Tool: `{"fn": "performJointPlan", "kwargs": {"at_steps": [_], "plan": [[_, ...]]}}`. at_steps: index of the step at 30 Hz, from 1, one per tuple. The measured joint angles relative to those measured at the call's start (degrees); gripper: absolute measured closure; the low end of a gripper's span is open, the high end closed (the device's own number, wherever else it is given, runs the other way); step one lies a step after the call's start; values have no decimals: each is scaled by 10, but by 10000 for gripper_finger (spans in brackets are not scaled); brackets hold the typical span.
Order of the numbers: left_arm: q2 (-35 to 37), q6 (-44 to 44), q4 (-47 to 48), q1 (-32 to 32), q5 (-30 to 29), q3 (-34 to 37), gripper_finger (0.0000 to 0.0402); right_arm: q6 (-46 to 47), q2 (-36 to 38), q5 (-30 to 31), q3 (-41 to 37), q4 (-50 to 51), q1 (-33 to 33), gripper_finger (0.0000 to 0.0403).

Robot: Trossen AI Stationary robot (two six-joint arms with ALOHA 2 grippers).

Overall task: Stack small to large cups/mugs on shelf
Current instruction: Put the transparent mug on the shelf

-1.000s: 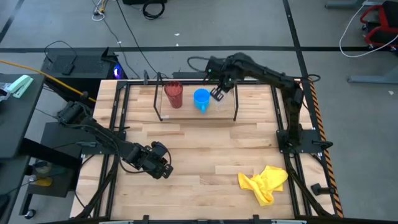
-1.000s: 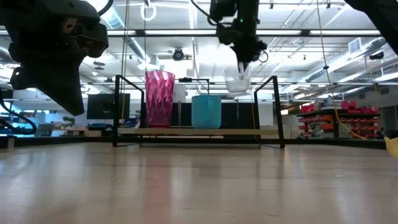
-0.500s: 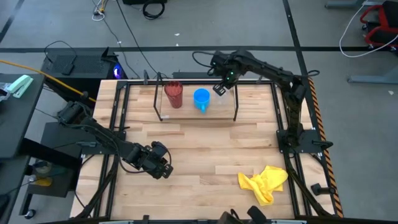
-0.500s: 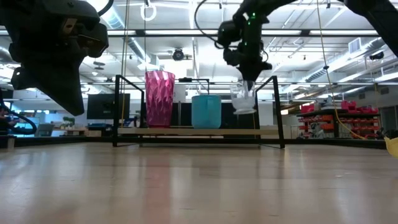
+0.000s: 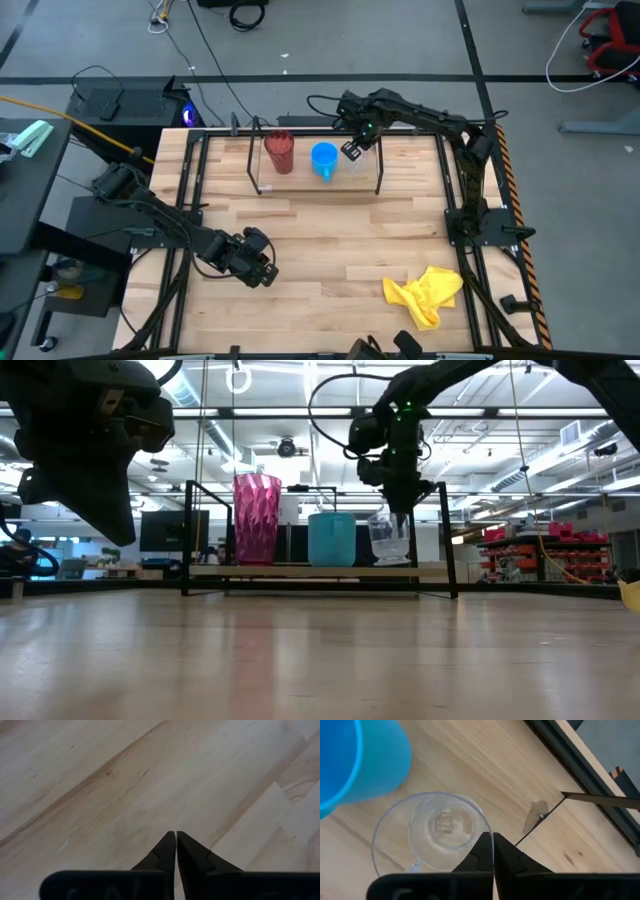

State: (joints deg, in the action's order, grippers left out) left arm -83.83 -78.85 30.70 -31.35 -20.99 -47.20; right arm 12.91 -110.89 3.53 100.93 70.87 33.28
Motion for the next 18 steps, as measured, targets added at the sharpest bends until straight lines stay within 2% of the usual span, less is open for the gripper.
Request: {"fn": "performJointPlan", "kwargs": {"at_steps": [7, 14, 18], "plan": [[0, 0, 0, 0, 0, 0, 396, 0, 0, 4, -1, -12, 0, 403], [0, 0, 0, 0, 0, 0, 371, 1, 0, 4, -1, -8, 0, 403], [0, 1, 0, 0, 0, 0, 374, 4, 0, 4, -1, -4, 0, 397]]}}
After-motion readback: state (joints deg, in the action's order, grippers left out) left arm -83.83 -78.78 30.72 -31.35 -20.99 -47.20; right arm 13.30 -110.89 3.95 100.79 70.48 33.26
